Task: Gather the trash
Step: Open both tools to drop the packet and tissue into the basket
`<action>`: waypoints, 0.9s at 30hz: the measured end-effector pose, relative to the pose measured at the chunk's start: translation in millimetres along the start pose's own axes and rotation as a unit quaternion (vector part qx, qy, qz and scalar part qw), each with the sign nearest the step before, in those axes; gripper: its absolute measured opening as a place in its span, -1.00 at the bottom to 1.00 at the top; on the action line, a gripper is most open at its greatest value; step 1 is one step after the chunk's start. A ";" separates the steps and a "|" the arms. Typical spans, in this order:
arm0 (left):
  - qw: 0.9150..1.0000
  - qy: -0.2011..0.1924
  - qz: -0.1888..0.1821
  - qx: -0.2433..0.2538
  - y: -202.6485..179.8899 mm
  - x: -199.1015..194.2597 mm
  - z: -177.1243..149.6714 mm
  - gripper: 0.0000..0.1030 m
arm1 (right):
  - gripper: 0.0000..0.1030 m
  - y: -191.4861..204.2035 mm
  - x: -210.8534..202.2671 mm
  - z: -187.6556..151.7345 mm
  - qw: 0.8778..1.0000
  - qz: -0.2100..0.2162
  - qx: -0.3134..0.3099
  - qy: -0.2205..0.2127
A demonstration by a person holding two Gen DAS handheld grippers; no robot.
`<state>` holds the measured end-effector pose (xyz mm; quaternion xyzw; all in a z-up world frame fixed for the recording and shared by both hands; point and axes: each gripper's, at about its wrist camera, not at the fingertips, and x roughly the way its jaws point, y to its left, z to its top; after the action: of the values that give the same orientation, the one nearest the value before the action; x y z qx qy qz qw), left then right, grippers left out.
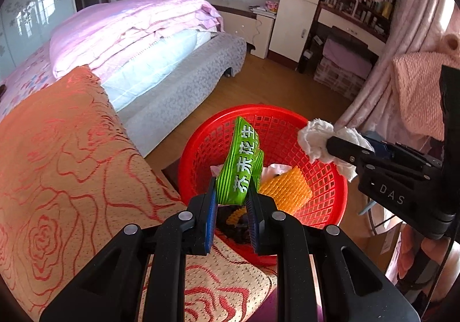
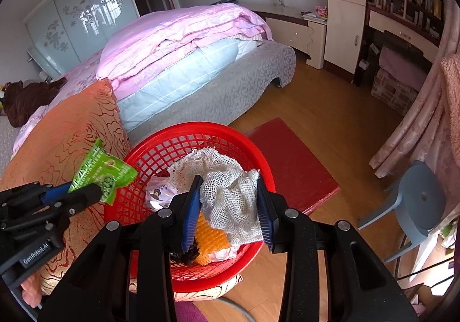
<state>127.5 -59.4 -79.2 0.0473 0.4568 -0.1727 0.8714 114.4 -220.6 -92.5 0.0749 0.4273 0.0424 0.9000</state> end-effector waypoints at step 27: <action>0.992 -0.080 0.091 -0.019 23.7 -73.5 -21.0 0.56 | 0.74 23.1 -42.8 -4.1 0.999 -0.006 -0.006 -0.047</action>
<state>80.9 -13.2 -33.5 0.0581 0.3826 -0.0873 0.9179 83.9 -203.5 -58.5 0.0686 0.3847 0.0357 0.9198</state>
